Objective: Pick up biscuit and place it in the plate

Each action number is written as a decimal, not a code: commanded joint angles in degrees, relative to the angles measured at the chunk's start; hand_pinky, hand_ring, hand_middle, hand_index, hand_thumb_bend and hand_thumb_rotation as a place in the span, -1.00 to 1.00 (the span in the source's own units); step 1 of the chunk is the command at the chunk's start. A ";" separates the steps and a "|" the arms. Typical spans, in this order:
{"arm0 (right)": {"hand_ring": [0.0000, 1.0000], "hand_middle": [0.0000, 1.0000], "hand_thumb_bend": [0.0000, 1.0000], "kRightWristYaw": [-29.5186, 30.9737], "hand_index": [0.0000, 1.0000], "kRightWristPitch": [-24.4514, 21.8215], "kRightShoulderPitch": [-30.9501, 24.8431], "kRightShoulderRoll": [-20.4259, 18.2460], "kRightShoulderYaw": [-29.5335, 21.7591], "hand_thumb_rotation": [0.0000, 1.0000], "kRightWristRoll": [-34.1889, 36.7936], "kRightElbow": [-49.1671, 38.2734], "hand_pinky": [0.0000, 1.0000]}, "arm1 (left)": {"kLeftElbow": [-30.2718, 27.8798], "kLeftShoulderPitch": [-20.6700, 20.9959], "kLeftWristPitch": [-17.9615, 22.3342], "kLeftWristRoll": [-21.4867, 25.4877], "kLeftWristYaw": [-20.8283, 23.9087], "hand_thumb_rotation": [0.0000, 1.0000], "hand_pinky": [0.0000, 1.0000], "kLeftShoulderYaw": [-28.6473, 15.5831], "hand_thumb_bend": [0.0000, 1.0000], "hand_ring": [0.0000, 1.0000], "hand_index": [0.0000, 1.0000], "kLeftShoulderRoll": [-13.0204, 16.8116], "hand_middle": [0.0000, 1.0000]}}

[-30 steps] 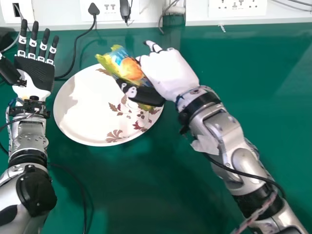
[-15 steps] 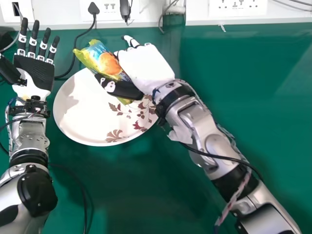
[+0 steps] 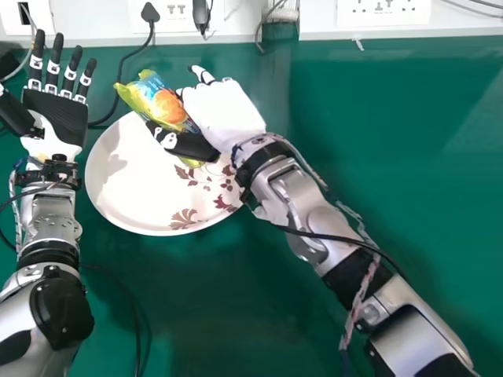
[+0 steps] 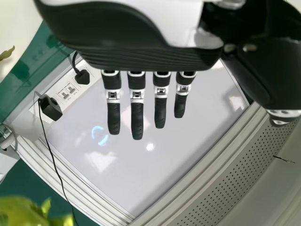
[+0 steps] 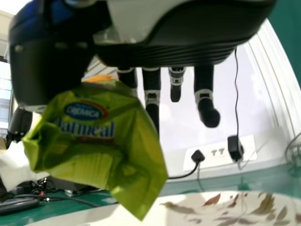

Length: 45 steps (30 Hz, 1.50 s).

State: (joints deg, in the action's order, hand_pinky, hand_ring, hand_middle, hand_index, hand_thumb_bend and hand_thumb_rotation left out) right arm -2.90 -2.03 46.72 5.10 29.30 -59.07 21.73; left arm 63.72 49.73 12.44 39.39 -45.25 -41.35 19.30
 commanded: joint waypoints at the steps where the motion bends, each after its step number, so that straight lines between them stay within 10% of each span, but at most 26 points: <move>1: -0.68 -0.12 0.02 -1.52 -0.01 0.88 1.95 -0.64 0.50 -1.00 1.14 1.51 -0.77 | -0.13 -0.46 -0.12 0.09 -0.53 0.11 0.50 0.48 0.80 0.54 0.85 -0.31 0.77; 26: -0.69 -0.12 0.02 -10.92 -0.01 8.08 12.51 -3.05 6.89 -1.00 3.63 29.28 -0.77 | -0.35 -0.65 0.14 -0.04 -0.96 0.06 0.58 0.62 0.78 0.60 0.89 -0.25 0.75; 45: -0.71 -0.13 0.02 -6.75 -0.02 10.02 17.38 -5.36 10.95 -1.00 5.76 39.54 -0.79 | -1.42 -1.02 0.57 -0.07 -0.01 0.03 0.72 0.69 0.69 0.71 0.91 -0.78 0.78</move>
State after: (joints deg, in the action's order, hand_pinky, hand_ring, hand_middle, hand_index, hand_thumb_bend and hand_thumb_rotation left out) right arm -10.75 7.06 64.26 0.38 39.41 -53.57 60.04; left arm 63.01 49.63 12.96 39.36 -45.75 -41.19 18.80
